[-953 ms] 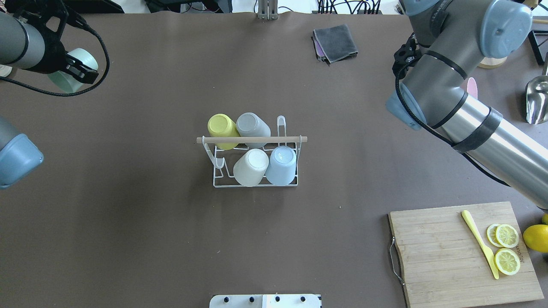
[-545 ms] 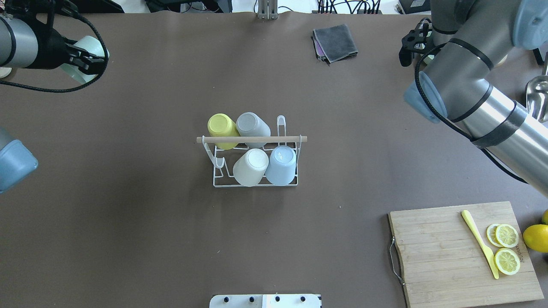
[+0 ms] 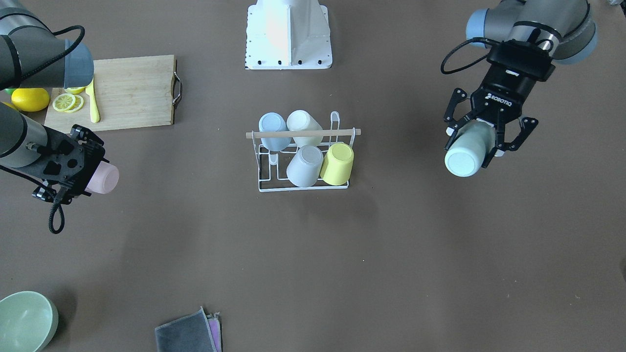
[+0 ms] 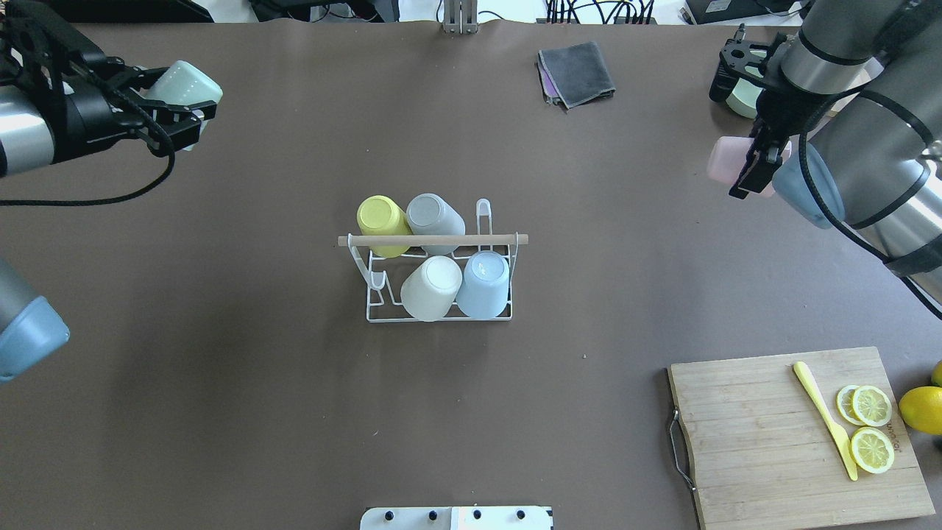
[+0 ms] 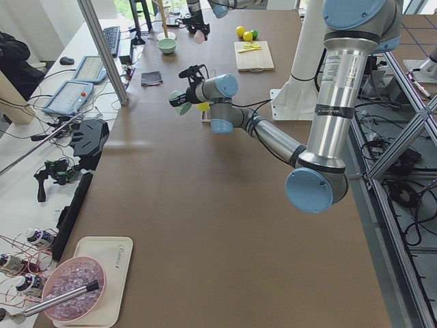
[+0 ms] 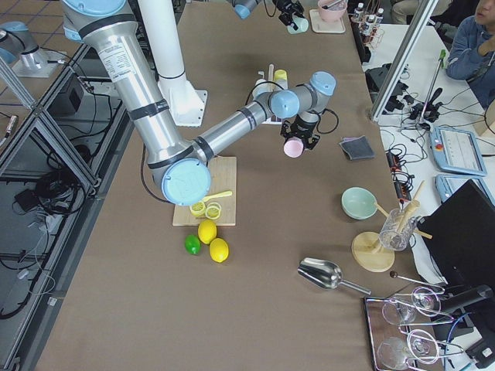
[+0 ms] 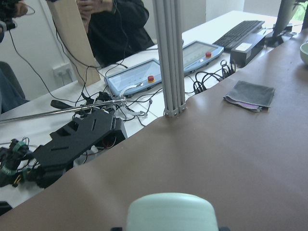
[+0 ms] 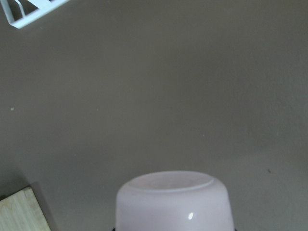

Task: Place cup on cup holder

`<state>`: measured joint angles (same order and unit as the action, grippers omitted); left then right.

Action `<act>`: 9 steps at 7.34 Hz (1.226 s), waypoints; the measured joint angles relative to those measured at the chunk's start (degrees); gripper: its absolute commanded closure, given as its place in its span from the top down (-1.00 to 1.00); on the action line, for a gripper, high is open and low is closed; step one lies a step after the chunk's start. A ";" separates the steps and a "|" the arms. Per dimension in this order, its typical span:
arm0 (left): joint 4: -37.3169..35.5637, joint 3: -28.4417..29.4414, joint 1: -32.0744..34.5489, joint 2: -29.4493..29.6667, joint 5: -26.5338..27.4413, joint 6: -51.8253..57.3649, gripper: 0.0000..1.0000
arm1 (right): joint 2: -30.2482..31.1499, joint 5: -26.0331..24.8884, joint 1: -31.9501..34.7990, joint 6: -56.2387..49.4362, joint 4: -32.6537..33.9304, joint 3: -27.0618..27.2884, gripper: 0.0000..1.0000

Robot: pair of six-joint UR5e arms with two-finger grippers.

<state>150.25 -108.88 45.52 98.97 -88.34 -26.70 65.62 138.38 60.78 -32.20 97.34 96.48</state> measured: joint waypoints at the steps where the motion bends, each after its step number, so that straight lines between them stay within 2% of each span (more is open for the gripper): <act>1: 4.18 0.08 -5.47 -0.09 7.42 0.03 -1.00 | 0.51 4.64 0.66 0.60 -7.18 -2.30 -1.00; 2: 8.39 0.20 -10.27 -0.19 13.69 0.17 -1.00 | 0.24 8.02 1.15 0.94 -13.41 -4.95 -1.00; 4: 13.97 0.49 -16.30 0.11 20.69 0.45 -1.00 | -0.50 10.51 1.44 1.29 -26.15 -10.03 -1.00; 7: 21.15 0.75 -23.46 0.52 29.33 0.64 -1.00 | -1.36 9.88 1.53 5.24 -38.19 -12.66 -1.00; 9: 22.51 0.92 -28.62 2.50 34.55 2.94 -1.00 | -2.21 6.96 1.39 8.80 -42.13 -13.13 -1.00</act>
<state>172.76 -107.96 16.90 101.47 -53.79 -23.76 63.41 145.34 62.16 -23.40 55.21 83.34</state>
